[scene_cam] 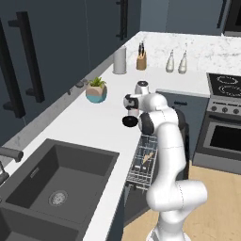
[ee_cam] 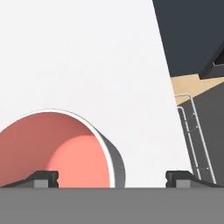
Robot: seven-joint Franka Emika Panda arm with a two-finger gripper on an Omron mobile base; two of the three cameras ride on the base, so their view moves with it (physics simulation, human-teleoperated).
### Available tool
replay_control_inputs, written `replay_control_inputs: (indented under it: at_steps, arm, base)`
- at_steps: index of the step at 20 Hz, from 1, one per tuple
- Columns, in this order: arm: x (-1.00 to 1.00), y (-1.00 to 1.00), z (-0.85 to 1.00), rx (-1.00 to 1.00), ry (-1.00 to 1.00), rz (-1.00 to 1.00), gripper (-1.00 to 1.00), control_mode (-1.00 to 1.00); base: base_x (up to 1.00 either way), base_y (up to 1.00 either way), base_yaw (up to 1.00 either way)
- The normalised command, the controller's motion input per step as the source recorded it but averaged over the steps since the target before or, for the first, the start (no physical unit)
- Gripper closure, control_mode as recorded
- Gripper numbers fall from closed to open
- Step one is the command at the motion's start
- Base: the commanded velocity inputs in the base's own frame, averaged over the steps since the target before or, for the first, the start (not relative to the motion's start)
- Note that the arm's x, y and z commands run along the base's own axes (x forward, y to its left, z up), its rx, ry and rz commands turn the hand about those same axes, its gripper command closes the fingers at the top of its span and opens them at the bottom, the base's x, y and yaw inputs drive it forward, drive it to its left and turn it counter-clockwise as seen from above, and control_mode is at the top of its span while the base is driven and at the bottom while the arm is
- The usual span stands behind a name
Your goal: Pick up the cup and bowl from the counter, place them in the dishwasher, and close the dishwasher door.
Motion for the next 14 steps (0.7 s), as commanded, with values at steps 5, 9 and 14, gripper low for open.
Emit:
replay_control_inputs:
  at_steps: [5, 9, 14]
  arm:
    - [0.00, 0.00, -0.30, 0.00, -0.03, -0.01, 1.00, -1.00]
    - [-0.10, 0.00, -0.07, 0.00, -0.07, -0.03, 1.00, -1.00]
    - [-0.43, -0.07, 0.00, 0.00, -0.06, -0.09, 1.00, -1.00]
  base:
    - [0.00, 0.00, 0.00]
    - [0.00, 0.00, 0.00]
    - [0.00, 0.00, 0.00]
